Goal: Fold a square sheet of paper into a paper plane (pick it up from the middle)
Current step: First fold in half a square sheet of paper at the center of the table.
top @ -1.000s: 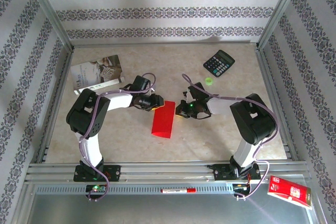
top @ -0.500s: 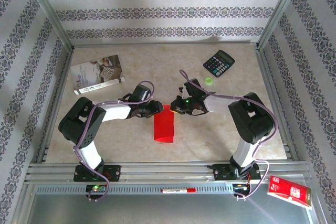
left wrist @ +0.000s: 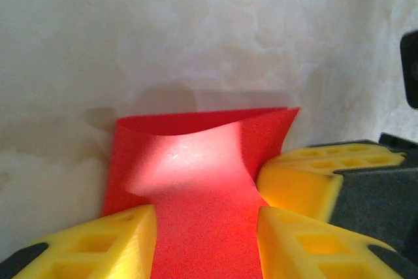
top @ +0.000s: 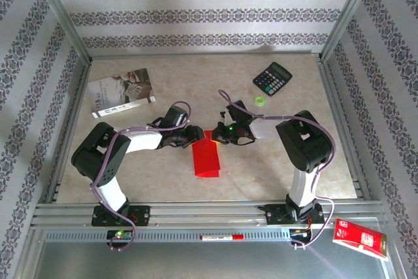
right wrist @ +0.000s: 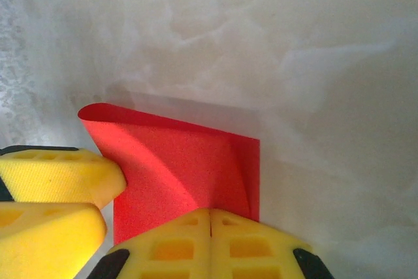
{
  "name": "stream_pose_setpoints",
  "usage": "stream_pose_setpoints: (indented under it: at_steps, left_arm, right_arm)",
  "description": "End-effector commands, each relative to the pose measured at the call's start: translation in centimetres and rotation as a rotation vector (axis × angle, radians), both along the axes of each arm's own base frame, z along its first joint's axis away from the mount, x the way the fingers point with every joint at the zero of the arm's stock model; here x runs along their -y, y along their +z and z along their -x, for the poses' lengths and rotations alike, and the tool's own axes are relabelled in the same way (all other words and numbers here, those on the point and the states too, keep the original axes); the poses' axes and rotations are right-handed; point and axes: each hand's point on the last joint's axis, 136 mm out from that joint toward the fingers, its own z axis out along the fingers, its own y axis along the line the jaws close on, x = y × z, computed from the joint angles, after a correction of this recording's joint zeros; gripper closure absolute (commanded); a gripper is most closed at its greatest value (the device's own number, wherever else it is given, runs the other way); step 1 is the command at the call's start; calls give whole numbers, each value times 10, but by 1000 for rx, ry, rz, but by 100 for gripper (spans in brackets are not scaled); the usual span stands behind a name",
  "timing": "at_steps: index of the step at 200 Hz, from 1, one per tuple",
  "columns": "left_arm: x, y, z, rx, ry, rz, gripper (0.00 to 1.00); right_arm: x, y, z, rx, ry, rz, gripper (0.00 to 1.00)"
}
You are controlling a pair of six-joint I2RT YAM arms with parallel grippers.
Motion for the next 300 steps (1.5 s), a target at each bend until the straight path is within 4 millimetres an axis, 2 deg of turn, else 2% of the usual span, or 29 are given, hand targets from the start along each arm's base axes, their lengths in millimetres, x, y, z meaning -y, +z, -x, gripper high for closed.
stream_pose_setpoints:
  at_steps: [1,24,63,101,123,134,151,163,184,205,218,231,256,275,300]
  left_arm:
    - [19,25,-6,20,-25,106,55]
    - [18,22,-16,20,-26,86,56]
    - [-8,-2,-31,-5,12,11,58]
    - [-40,-28,-26,-48,41,-72,59]
    - [-54,-26,-30,-40,69,-51,59]
    - [-50,-12,-33,-12,55,-21,59]
    - [-33,16,-28,27,10,40,57]
    - [-21,33,-16,53,-16,72,56]
    - [-3,48,8,58,-44,121,56]
    - [20,45,30,21,-95,172,56]
    - [27,33,39,-28,-111,167,56]
    - [24,18,47,-69,-111,145,57]
    - [6,-12,62,-128,-112,58,58]
    - [-7,-22,61,-137,-114,22,58]
    - [-7,-11,40,-88,-154,22,58]
  right_arm:
    - [31,-41,29,-85,1,169,99]
    - [33,-43,30,-86,3,174,100]
    - [38,-47,34,-94,6,207,100]
    - [51,-55,41,-123,4,274,100]
    - [55,-59,45,-140,4,294,100]
    - [55,-58,46,-142,3,295,100]
    - [56,-57,46,-142,-1,295,100]
    - [56,-57,46,-142,-5,298,100]
    - [56,-57,45,-142,-10,298,100]
    - [56,-58,44,-141,-12,300,100]
    - [56,-58,43,-139,-12,302,100]
    - [56,-58,43,-140,-15,303,100]
    - [56,-56,41,-132,-24,300,100]
    - [58,-53,39,-124,-43,306,100]
    - [60,-46,34,-96,-103,299,100]
